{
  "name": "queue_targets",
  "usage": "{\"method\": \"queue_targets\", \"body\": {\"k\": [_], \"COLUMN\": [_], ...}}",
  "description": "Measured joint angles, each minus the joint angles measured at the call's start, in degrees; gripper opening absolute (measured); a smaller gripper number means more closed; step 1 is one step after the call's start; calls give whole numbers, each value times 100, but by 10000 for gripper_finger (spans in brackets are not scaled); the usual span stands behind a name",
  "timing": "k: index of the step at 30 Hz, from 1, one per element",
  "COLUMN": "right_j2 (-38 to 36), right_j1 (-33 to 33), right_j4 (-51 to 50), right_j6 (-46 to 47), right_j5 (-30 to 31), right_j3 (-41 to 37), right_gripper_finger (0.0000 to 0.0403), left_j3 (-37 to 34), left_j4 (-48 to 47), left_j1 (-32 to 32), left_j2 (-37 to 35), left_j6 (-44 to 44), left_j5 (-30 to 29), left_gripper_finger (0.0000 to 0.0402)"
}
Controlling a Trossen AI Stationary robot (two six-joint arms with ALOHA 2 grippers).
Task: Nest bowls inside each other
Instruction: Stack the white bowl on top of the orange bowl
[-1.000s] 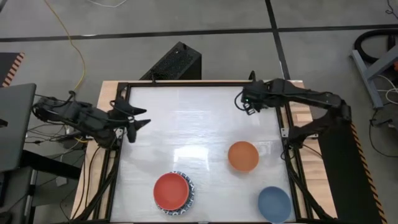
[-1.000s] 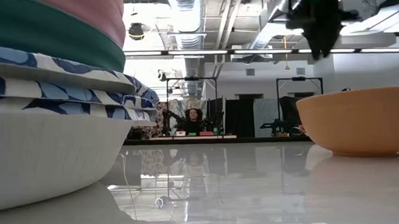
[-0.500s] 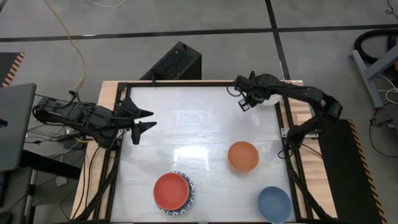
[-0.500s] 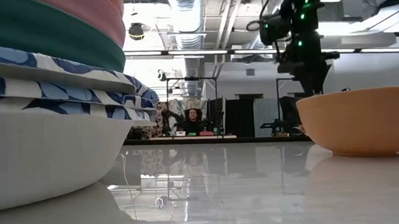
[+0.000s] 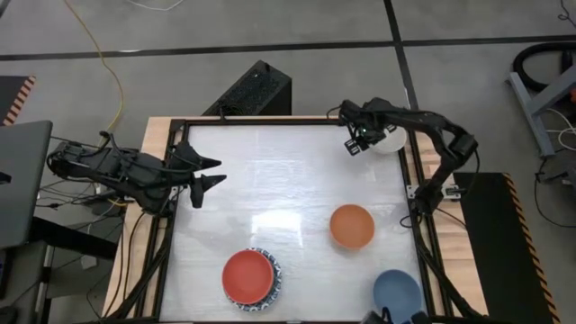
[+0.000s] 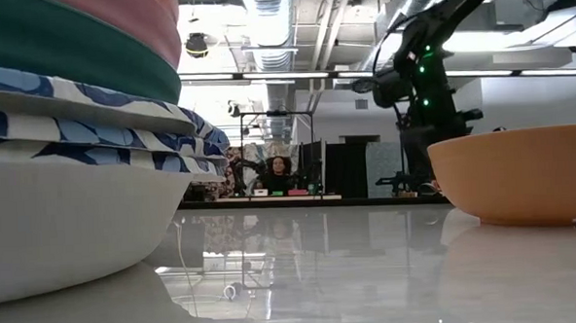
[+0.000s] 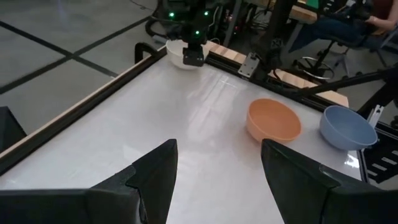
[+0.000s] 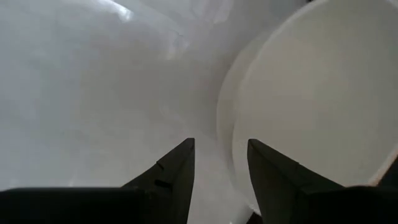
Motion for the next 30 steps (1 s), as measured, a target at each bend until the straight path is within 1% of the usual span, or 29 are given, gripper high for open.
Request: {"method": "queue_targets", "body": {"k": [4,6,8,12,13,17,21,26,30], "right_j2": [211,283,354,440,440,349,66,-350,-616], "right_j1": [-117,-158,-174,-170,-162,-83,94,534,1082], "right_j4": [60,62,58,69,63,60,44,-106,-74], "right_j6": [-61,-62,-62,-173,-209,-254,-343,-368,-450], "right_j5": [-100,-179,-239,-355,-381,-407,-669,-696,-698], "right_j3": [0,0,0,0,0,0,0,0,9], "right_gripper_finger": [161,144,111,26,17,15,8,8,8], "left_j3": [0,0,0,0,0,0,0,0,0], "left_j4": [-127,-186,-200,-262,-268,-270,-268,-268,-255], "left_j1": [0,2,2,2,2,2,0,0,0], "left_j2": [0,0,0,0,0,0,0,0,0], "left_j6": [2,2,2,2,4,22,17,20,13], "left_j5": [-159,-176,-186,-296,-300,-315,-309,-289,-287], "left_gripper_finger": [221,221,221,221,221,221,221,221,221]}}
